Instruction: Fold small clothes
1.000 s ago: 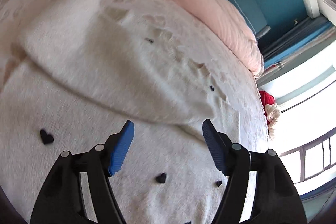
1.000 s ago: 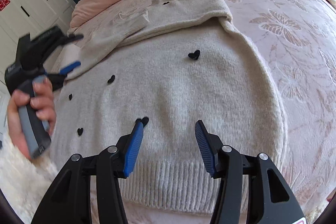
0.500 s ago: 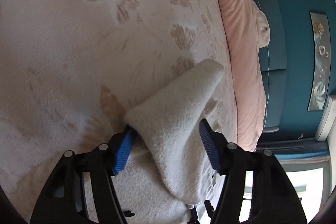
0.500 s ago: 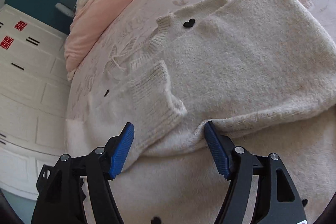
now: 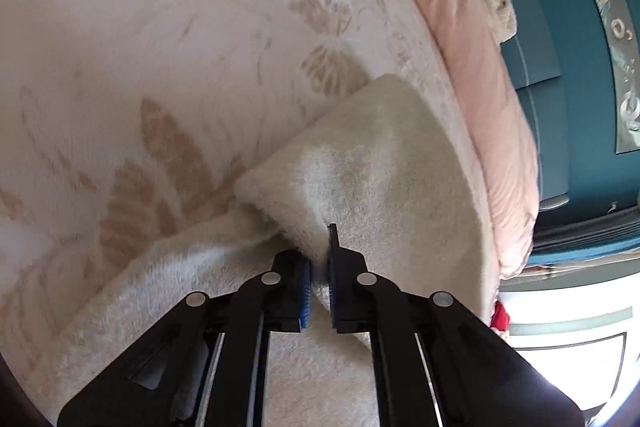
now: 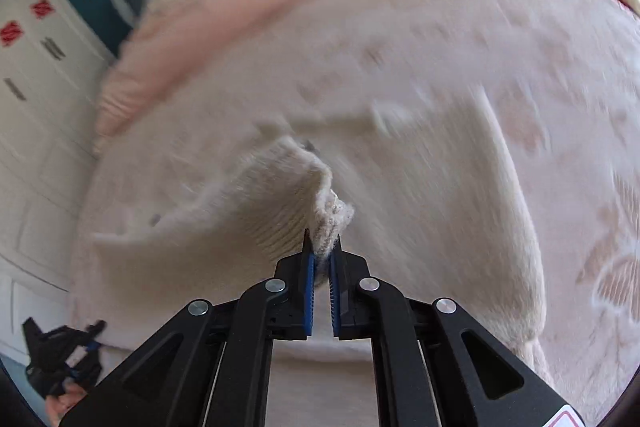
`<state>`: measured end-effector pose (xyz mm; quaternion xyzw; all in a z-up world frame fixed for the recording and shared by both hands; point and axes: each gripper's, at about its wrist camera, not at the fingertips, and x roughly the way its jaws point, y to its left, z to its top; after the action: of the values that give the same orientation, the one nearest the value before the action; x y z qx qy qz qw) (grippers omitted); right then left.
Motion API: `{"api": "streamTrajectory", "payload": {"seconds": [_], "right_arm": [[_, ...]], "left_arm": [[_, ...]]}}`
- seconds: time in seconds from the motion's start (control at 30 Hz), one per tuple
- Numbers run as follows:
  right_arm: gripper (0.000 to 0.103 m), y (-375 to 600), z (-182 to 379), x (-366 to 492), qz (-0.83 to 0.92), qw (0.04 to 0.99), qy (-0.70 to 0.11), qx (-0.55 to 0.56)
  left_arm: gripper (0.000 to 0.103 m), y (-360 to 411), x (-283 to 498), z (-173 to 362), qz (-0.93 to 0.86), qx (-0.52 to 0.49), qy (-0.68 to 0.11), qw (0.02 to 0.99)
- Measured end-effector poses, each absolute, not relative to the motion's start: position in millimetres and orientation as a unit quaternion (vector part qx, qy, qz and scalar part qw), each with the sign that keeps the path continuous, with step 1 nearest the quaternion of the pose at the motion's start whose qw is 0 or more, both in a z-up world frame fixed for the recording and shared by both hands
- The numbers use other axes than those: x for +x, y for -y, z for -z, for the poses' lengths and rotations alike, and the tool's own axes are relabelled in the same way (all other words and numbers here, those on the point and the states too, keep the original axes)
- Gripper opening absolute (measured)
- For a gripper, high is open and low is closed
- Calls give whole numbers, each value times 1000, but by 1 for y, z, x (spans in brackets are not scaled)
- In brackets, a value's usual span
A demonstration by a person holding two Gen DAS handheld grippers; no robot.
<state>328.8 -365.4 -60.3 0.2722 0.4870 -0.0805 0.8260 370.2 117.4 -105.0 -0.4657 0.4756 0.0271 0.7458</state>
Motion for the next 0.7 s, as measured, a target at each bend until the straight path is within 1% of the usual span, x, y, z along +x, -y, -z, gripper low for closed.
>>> {"api": "streamTrajectory", "payload": {"seconds": [0.03,0.13,0.17,0.2,0.27,0.3,0.4,0.43,0.5,0.53,0.6,0.63,0.7], "right_arm": [[5,370,60,322,74,829,-474,288],[5,374,17,307,34,858,-392,329],[5,373,12,303,35,871,-377,314],[5,371,21,306,51,871,-396,285],[5,376,73,318,74,822,-494,273],[5,379,77,315,71,823,-486,283],[5,383,48,298,45,850,-414,322],[5,383,54,294,55,851,-420,310],[5,379,85,299,63,821,-490,286],[6,377,78,296,62,833,-476,274],[12,372,48,293,86,849,-459,247],[17,367,32,292,88,860,-442,240],[18,352,6,299,76,880,-417,215]], "left_arm": [[6,-114,365,110,-31,-464,-480,743],[6,-107,364,110,-40,-440,-477,760],[6,-105,365,110,-41,-432,-477,764],[6,-104,364,109,-41,-424,-478,769],[6,-101,366,107,-44,-413,-480,773],[6,-101,368,107,-44,-412,-480,773],[6,-104,371,109,-38,-405,-479,778],[6,-103,371,111,-35,-399,-478,781],[7,-103,368,113,-32,-392,-475,788],[8,-103,368,112,-30,-389,-475,789],[8,-105,368,113,-21,-394,-471,789],[8,-108,366,116,-15,-402,-465,789],[9,-110,362,123,-1,-413,-445,795]]}}
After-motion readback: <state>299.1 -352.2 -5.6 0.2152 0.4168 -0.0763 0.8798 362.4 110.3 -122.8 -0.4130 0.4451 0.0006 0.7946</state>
